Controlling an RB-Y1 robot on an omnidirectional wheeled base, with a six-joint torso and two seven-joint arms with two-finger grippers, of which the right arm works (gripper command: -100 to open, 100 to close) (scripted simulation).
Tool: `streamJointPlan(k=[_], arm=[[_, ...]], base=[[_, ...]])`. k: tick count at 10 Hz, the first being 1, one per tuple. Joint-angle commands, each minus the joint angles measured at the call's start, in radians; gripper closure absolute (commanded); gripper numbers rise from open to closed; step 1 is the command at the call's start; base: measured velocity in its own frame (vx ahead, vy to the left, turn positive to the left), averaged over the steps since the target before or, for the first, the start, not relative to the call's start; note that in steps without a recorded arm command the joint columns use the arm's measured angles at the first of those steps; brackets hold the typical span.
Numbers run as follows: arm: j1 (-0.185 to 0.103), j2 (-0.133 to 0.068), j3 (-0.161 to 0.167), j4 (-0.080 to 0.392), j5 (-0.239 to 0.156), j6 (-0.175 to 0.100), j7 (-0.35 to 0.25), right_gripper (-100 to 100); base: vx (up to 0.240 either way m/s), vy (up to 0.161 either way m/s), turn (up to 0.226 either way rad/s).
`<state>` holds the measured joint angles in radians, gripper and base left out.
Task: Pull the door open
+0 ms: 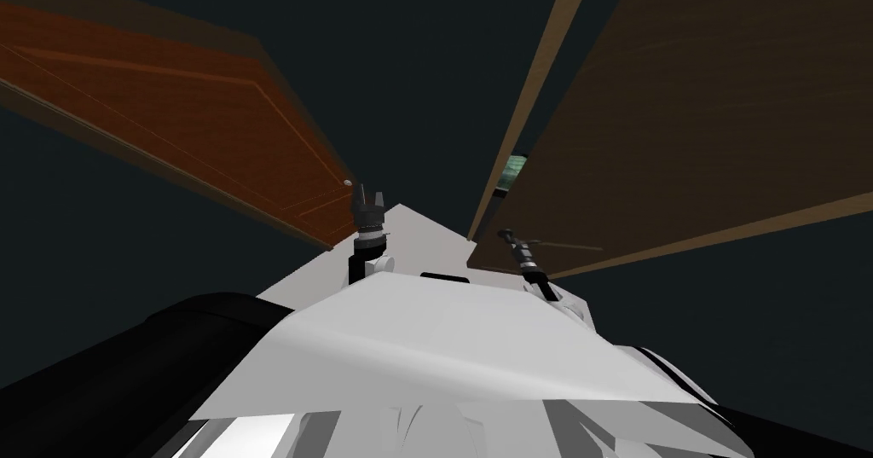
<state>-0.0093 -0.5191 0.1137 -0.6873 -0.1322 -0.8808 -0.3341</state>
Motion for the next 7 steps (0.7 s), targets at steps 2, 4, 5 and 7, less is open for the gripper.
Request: streamJointPlan(k=[2, 4, 5, 7], arm=[[0.032, -0.029, 0.027, -0.009, 0.007, -0.046, -0.029, 100], [0.050, -0.048, 0.043, -0.013, 0.011, -0.075, -0.048, 100], [0.059, -0.058, 0.051, -0.015, 0.012, -0.090, -0.058, 100], [0.068, -0.060, 0.057, -0.007, 0.012, -0.103, -0.064, 100]], base=[[-0.185, -0.069, 0.116], [-0.208, -0.099, 0.131], [-0.205, -0.085, 0.093], [-0.111, -0.054, 0.098]])
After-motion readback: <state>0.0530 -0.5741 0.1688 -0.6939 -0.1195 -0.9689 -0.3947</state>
